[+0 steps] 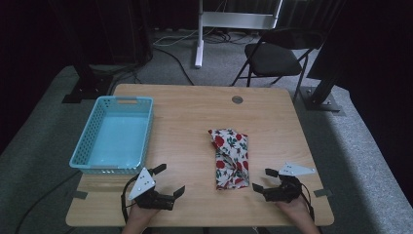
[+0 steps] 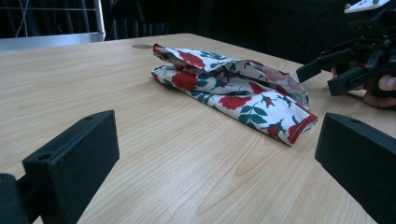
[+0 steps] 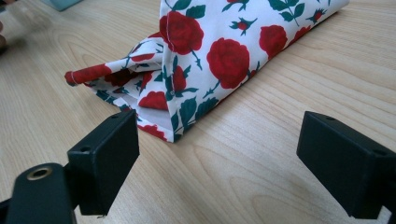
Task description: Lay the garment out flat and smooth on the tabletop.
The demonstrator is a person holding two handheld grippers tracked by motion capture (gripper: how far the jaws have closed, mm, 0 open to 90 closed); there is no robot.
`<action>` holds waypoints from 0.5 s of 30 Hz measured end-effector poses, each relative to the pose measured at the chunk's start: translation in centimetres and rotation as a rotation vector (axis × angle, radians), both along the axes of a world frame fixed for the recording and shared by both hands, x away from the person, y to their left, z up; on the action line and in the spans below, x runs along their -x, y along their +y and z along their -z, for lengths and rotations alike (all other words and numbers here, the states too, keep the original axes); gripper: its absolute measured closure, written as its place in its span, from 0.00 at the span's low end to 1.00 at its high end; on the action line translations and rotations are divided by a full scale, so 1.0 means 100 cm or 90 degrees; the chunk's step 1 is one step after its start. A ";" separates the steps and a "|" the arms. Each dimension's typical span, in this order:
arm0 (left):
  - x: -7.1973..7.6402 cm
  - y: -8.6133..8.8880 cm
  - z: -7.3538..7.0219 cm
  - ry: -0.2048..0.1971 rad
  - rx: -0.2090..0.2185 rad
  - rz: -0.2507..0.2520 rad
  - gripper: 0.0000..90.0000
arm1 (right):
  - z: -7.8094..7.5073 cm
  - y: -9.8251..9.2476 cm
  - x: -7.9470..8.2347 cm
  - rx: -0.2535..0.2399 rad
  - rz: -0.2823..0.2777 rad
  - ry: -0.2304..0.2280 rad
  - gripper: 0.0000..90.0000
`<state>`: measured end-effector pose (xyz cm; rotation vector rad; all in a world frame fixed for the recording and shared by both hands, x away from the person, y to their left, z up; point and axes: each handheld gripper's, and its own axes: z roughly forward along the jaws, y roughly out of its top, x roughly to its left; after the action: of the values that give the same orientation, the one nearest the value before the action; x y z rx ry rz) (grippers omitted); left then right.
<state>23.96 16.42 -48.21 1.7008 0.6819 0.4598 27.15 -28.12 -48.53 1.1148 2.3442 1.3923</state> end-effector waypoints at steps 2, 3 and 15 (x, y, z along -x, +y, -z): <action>0.000 0.000 0.000 -0.002 -0.002 0.000 0.00 | -0.001 0.000 0.001 0.000 0.005 -0.009 0.14; 0.000 0.000 0.000 -0.001 -0.001 0.001 0.00 | -0.001 0.002 0.002 0.003 0.010 -0.015 0.14; 0.000 0.000 0.000 -0.003 0.002 0.005 0.00 | -0.003 0.004 0.006 -0.001 0.035 -0.034 0.14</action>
<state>23.92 16.39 -48.22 1.6982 0.6714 0.4572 26.56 -27.71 -48.19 1.1195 2.2589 1.3876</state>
